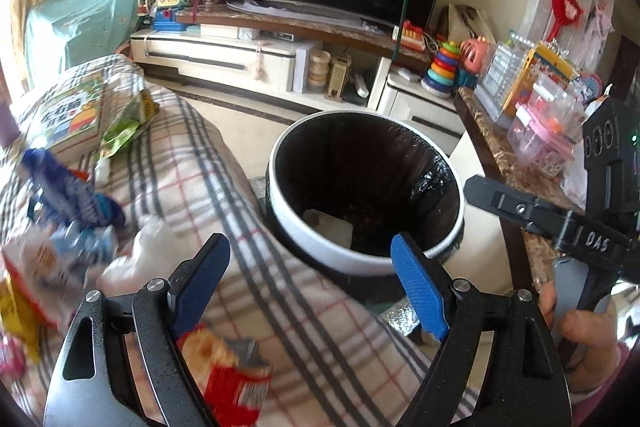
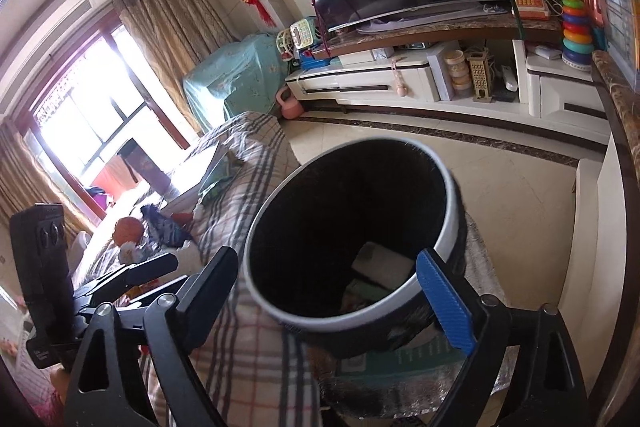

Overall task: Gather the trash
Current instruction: 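Grasp the yellow snack bag with the left tool while the right tool grasps the red snack bag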

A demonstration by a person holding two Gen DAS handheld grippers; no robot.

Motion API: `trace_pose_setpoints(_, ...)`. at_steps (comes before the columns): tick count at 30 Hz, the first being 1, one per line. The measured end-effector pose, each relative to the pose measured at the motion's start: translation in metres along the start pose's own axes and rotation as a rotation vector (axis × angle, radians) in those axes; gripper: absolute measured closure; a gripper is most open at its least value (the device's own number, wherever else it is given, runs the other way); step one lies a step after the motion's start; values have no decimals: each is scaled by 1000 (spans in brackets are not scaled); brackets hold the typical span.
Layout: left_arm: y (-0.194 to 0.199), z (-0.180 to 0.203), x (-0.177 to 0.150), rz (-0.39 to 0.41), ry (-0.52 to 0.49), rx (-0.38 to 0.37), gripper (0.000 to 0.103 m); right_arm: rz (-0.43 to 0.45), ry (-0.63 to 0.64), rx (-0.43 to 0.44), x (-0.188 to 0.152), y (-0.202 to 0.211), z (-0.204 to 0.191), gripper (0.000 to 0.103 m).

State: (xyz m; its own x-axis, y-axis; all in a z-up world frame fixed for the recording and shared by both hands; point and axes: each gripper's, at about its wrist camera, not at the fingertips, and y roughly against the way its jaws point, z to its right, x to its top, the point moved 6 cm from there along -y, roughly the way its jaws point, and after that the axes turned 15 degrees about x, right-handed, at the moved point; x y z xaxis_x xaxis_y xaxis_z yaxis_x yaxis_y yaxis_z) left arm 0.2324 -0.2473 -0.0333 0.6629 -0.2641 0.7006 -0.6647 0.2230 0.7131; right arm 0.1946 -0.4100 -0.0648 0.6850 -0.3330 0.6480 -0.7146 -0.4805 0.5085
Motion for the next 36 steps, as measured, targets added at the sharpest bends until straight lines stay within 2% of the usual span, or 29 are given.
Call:
trace_pose_setpoints(11,29,-39,-39,-5,114,-7,18,-3,-10,13,-45,-4,-33,9)
trace_pose_setpoints(19,53,-75,-69,10,181,10,18,-58,-7,47,-69,-24,-58,9)
trace_pose_setpoints(24,61,-104,-89,12,211,57,18,-95,18,69,-83,-36,-77,9)
trace_pose_setpoints(30,58,-145,-117,-28,279,107,18,-139,46,102,-95,-54,-99,9)
trace_pose_setpoints(36,55,-173,-132,-50,330,150,18,-167,72,124,-100,-67,-116,9)
